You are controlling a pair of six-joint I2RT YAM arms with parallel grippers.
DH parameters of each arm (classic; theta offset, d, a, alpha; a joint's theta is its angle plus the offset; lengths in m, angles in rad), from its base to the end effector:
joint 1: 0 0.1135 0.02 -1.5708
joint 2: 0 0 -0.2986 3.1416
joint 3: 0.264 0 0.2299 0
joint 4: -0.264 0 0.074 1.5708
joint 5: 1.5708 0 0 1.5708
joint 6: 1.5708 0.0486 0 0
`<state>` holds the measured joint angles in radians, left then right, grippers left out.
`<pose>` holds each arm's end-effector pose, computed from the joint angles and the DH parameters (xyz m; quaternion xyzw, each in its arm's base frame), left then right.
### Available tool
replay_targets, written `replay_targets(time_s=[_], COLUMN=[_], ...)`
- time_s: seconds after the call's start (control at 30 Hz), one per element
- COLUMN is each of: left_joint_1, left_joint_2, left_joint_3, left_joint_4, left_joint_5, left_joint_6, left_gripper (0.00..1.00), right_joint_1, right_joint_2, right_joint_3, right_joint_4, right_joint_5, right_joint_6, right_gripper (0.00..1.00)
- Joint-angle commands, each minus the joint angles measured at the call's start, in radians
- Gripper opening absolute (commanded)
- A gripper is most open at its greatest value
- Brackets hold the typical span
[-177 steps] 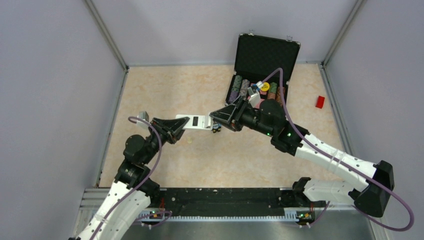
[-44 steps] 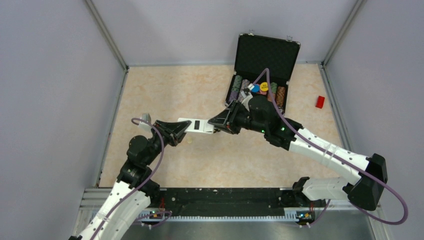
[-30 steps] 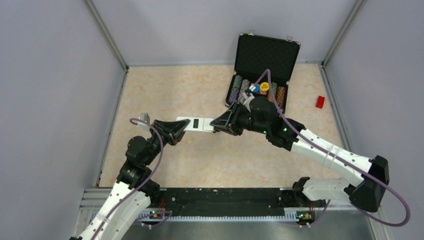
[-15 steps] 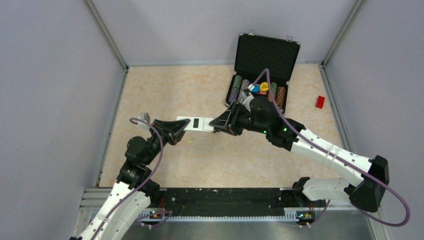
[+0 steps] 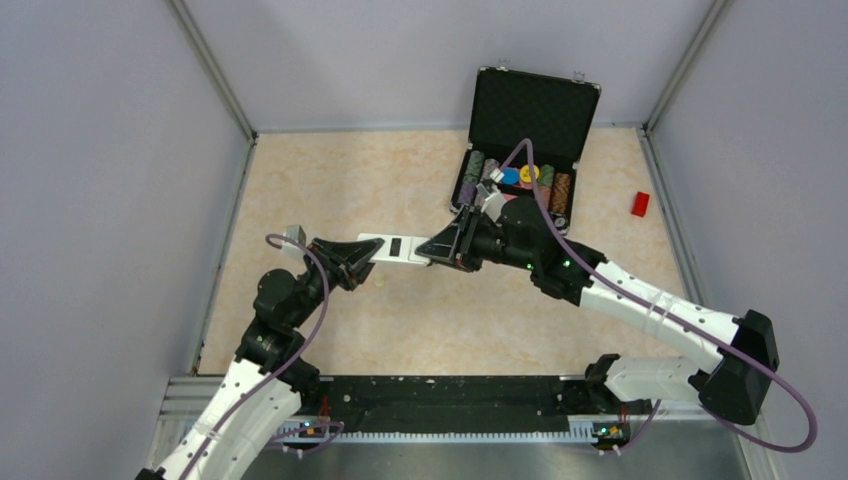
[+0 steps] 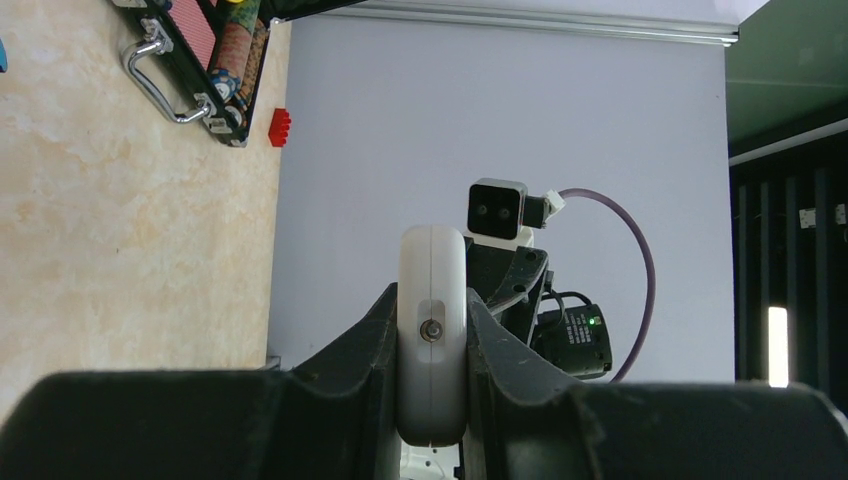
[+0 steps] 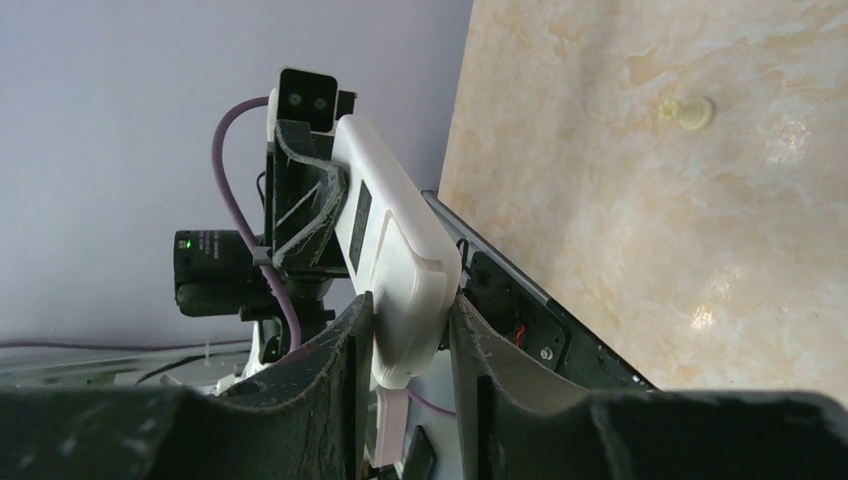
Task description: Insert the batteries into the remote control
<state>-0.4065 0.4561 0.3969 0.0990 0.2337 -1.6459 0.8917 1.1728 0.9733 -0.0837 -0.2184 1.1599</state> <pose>0.0857 -0.0492 0.2966 -0.3312 0.6090 -0.6544 0.3019 0.1490 0.2014 0.3696 0.0415 0.7967 0.5554 0.2348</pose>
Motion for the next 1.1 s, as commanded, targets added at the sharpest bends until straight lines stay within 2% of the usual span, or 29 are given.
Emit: replay_targets(time_s=[0.0,0.27,0.6,0.83,1.07], left_joint_1=[0.0,0.0,0.0,0.001,0.0], left_joint_2=[-0.011,-0.013,0.02,0.036,0.036], left_joint_3=[0.057,0.072,0.086,0.094,0.107], left_joint_4=[0.115,0.059,0.064,0.077,0.034], left_joint_5=[0.012,0.0,0.05,0.067,0.072], left_joint_6=[-0.064,-0.071,-0.097,-0.09,-0.032], left_gripper=[0.0,0.0,0.0,0.0,0.0], right_joint_1=[-0.005,-0.009,-0.007,-0.007,-0.008], right_joint_2=[-0.054,-0.084,-0.063,-0.034,-0.047], right_joint_3=[-0.053,-0.056,-0.067,-0.088,-0.069], right_joint_4=[0.068,0.099,0.189,0.263,0.198], right_joint_5=[-0.011,-0.011,-0.043,-0.047,-0.021], right_joint_6=[-0.045,-0.089,-0.121,-0.085,-0.103], right_gripper=[0.3,0.23,0.25,0.24,0.28])
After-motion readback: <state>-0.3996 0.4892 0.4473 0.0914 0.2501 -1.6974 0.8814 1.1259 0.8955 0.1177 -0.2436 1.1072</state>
